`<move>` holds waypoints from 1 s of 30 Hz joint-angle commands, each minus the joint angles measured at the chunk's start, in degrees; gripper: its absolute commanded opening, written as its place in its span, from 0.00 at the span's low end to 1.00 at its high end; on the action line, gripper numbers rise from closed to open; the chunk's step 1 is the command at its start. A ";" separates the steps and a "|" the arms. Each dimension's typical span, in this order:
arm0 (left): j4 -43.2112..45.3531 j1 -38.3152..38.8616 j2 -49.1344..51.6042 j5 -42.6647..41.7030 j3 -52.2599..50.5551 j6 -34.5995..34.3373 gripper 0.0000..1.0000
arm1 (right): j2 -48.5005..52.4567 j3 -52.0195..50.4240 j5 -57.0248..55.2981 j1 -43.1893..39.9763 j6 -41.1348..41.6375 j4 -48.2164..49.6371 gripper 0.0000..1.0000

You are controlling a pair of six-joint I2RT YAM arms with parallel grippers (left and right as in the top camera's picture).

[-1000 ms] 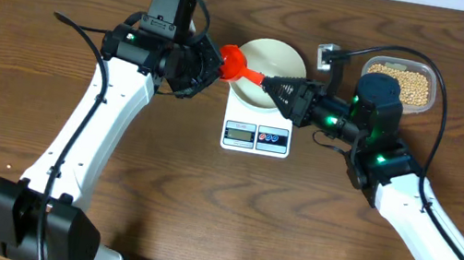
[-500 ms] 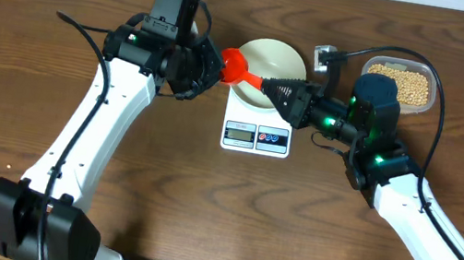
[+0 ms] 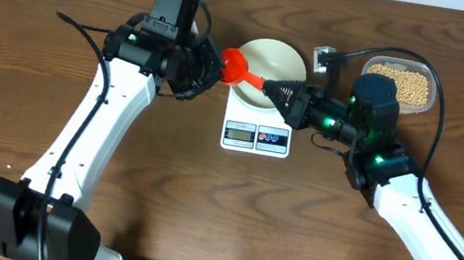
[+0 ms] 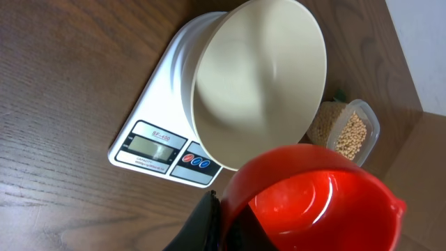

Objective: Scoop item into bowl and weigh 50g on scale
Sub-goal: 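Grasp the scoop handle with the right gripper, release left gripper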

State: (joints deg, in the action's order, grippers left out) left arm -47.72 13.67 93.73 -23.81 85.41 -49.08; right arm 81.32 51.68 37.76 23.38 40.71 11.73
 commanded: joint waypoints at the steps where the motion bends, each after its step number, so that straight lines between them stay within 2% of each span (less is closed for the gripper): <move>1: -0.15 0.17 -0.48 0.35 -0.02 0.98 0.07 | 0.04 1.09 0.37 0.35 -0.68 0.02 0.02; 9: -0.15 0.17 -0.48 0.52 -0.02 0.98 0.08 | 0.04 1.09 0.31 0.28 -0.70 0.04 0.01; 12: -0.15 0.17 -0.48 0.55 -0.02 0.98 0.17 | 0.02 1.09 0.07 0.17 -0.70 0.02 0.01; 16: -0.15 0.17 -0.48 0.59 -0.02 1.01 0.36 | 0.04 1.09 -0.24 -0.44 -0.70 -0.33 0.01; 19: -0.13 0.17 -0.48 0.61 -0.02 2.29 0.42 | 0.02 1.09 -0.35 -1.36 -0.68 -1.33 0.01; 30: -0.15 0.17 -0.48 1.01 -0.02 5.38 0.47 | 0.02 1.09 -0.76 -6.14 -0.81 -5.42 0.01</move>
State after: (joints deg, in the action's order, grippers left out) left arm -47.72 13.67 93.73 -23.62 85.41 -46.22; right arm 81.32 51.70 37.39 18.72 40.73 6.96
